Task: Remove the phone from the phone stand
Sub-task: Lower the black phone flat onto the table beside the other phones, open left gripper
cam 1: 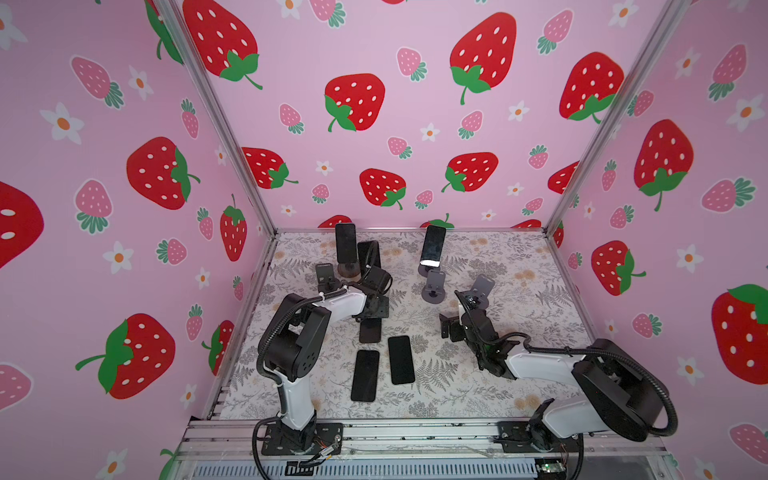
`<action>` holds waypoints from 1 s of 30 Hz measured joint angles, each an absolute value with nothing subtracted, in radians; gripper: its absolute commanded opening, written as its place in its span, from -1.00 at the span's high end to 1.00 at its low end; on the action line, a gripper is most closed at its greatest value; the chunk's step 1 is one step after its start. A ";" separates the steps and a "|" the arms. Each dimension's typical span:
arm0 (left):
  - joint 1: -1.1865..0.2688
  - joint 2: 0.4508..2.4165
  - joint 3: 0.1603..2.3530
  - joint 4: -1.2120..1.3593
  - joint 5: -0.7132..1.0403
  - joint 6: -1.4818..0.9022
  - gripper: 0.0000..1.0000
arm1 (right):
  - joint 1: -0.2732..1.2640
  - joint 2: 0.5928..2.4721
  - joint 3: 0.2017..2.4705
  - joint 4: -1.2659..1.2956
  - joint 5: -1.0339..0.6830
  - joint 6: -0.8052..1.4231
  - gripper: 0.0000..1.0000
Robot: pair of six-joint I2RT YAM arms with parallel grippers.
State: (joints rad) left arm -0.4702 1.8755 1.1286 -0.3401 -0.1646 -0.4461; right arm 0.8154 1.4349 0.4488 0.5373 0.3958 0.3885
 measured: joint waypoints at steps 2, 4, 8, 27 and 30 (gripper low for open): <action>-0.470 1.876 1.128 -0.338 -0.165 -0.446 -0.51 | 0.815 1.435 0.449 0.537 0.395 0.389 -0.99; -0.470 1.876 1.127 -0.337 -0.164 -0.444 -0.51 | 0.815 1.435 0.449 0.537 0.393 0.389 -0.99; -0.469 1.874 1.126 -0.333 -0.160 -0.442 -0.53 | 0.815 1.435 0.449 0.537 0.392 0.389 -0.99; -0.458 1.859 1.098 -0.287 -0.137 -0.441 -0.55 | 0.815 1.435 0.449 0.535 0.388 0.389 -0.99; -0.458 1.858 1.096 -0.284 -0.137 -0.441 -0.57 | 0.815 1.435 0.449 0.535 0.385 0.389 -0.99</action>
State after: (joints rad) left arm -0.4580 1.8584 1.0958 -0.2836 -0.1371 -0.4408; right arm 0.8154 1.4353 0.4488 0.5346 0.3851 0.3885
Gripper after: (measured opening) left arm 0.778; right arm 0.995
